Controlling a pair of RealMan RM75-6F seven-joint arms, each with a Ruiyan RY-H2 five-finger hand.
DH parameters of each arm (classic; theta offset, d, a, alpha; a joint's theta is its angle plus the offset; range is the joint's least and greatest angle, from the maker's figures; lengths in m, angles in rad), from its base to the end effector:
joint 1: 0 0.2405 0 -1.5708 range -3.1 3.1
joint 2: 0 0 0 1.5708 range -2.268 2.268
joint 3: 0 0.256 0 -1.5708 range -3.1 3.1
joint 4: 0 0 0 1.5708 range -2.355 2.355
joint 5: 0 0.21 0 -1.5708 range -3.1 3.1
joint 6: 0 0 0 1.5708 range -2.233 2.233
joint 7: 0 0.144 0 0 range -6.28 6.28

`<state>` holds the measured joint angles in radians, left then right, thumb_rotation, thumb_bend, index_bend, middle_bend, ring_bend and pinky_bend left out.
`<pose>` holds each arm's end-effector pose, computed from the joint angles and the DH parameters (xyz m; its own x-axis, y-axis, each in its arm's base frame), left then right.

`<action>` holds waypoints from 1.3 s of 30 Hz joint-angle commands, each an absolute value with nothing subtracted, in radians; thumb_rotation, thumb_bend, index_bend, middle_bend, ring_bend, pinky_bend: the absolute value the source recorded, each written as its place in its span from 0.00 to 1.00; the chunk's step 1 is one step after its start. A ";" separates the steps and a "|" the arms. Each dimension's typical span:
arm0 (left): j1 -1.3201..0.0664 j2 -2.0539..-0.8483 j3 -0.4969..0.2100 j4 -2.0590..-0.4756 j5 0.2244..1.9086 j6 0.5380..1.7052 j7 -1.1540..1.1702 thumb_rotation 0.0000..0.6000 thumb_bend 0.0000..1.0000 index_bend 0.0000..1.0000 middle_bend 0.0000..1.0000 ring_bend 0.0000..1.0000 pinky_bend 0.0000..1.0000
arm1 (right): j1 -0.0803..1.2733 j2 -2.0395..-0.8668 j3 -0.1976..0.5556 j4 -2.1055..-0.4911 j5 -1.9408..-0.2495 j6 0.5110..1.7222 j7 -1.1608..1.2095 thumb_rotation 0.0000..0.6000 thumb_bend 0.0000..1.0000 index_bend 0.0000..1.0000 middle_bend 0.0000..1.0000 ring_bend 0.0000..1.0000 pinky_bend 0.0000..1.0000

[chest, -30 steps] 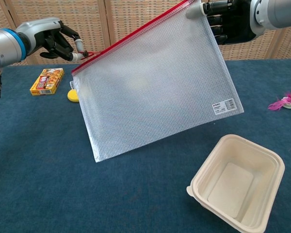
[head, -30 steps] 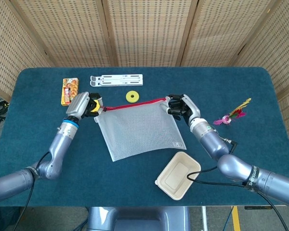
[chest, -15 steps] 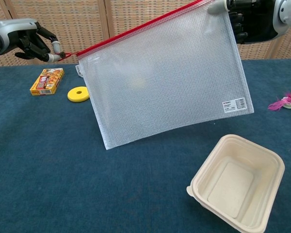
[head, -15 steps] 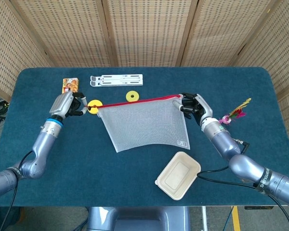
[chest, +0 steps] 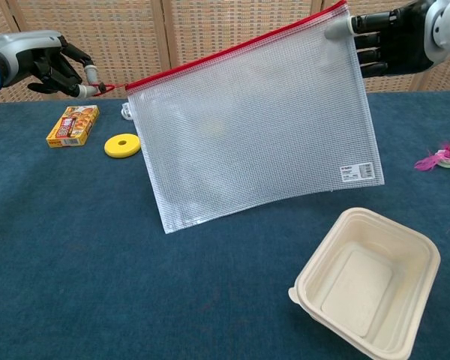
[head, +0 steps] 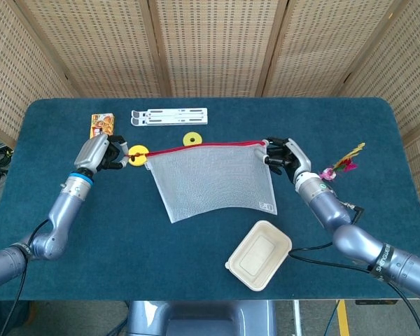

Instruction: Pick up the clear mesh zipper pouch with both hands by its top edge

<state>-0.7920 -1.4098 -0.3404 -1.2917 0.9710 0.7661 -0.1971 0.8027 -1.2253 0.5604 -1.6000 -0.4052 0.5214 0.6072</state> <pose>-0.1790 0.4279 0.0650 -0.0150 0.2656 0.9640 0.9964 -0.0769 0.0367 -0.1217 -0.4180 0.0920 -0.8315 -0.2705 0.4853 -0.5551 0.3689 -0.7455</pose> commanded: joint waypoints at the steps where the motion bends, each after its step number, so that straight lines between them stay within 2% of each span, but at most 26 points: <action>1: -0.792 -1.403 -0.338 -1.294 0.983 0.762 -0.204 1.00 0.00 0.00 0.90 0.84 0.90 | 0.822 -1.239 0.510 -1.586 -0.449 0.587 0.532 1.00 0.26 0.04 0.90 0.89 0.97; 4: -0.790 -1.398 -0.336 -1.298 0.992 0.764 -0.204 1.00 0.00 0.00 0.87 0.81 0.87 | 0.826 -1.241 0.483 -1.589 -0.468 0.631 0.486 1.00 0.17 0.00 0.88 0.88 0.97; 8: -0.781 -1.387 -0.328 -1.313 1.004 0.787 -0.190 1.00 0.00 0.00 0.79 0.75 0.82 | 0.812 -1.238 0.455 -1.610 -0.509 0.699 0.434 1.00 0.12 0.00 0.86 0.88 0.96; 10: -0.751 -1.369 -0.317 -1.348 1.050 0.857 -0.177 1.00 0.00 0.00 0.70 0.69 0.72 | 0.782 -1.224 0.409 -1.637 -0.599 0.785 0.363 1.00 0.10 0.00 0.84 0.86 0.95; 11: -0.737 -1.366 -0.312 -1.361 1.069 0.891 -0.174 1.00 0.00 0.00 0.63 0.63 0.64 | 0.767 -1.225 0.400 -1.649 -0.631 0.817 0.351 1.00 0.10 0.00 0.82 0.85 0.94; 13: -0.701 -1.350 -0.290 -1.396 1.112 0.965 -0.147 1.00 0.00 0.00 0.44 0.47 0.44 | 0.731 -1.227 0.366 -1.665 -0.723 0.898 0.312 1.00 0.09 0.00 0.72 0.77 0.87; 14: -0.686 -1.339 -0.278 -1.415 1.123 0.991 -0.124 1.00 0.00 0.00 0.29 0.31 0.28 | 0.715 -1.228 0.348 -1.667 -0.766 0.932 0.292 1.00 0.08 0.00 0.62 0.69 0.78; 16: -0.658 -1.318 -0.260 -1.455 1.134 1.041 -0.070 1.00 0.00 0.00 0.08 0.08 0.06 | 0.689 -1.233 0.311 -1.659 -0.849 0.995 0.246 1.00 0.04 0.00 0.39 0.45 0.46; 17: -0.642 -1.307 -0.250 -1.476 1.136 1.071 -0.037 1.00 0.00 0.00 0.01 0.01 0.01 | 0.676 -1.232 0.289 -1.653 -0.894 1.024 0.218 1.00 0.03 0.00 0.30 0.36 0.34; 18: -0.625 -1.297 -0.241 -1.500 1.138 1.103 -0.001 1.00 0.00 0.00 0.00 0.00 0.00 | 0.661 -1.229 0.266 -1.648 -0.939 1.052 0.190 1.00 0.01 0.00 0.19 0.22 0.18; 19: -0.606 -1.285 -0.231 -1.526 1.138 1.136 0.035 1.00 0.00 0.00 0.00 0.00 0.00 | 0.647 -1.225 0.243 -1.642 -0.985 1.081 0.162 1.00 0.00 0.00 0.10 0.11 0.07; 21: -0.565 -1.264 -0.212 -1.580 1.144 1.206 0.098 1.00 0.00 0.00 0.00 0.00 0.00 | 0.616 -1.213 0.197 -1.631 -1.073 1.138 0.108 1.00 0.00 0.00 0.02 0.02 0.00; 25: -0.441 -1.220 -0.138 -1.700 1.198 1.390 0.203 1.00 0.00 0.00 0.00 0.00 0.00 | 0.519 -1.175 0.095 -1.633 -1.253 1.296 -0.004 1.00 0.00 0.00 0.00 0.00 0.00; 32: -0.287 -1.192 -0.018 -1.780 1.304 1.548 0.262 1.00 0.00 0.00 0.00 0.00 0.00 | 0.380 -1.155 0.011 -1.642 -1.392 1.462 -0.052 1.00 0.00 0.00 0.00 0.00 0.00; 39: -0.205 -1.197 0.034 -1.771 1.396 1.617 0.223 1.00 0.00 0.00 0.00 0.00 0.00 | 0.299 -1.146 -0.016 -1.668 -1.441 1.541 -0.122 1.00 0.00 0.00 0.00 0.00 0.00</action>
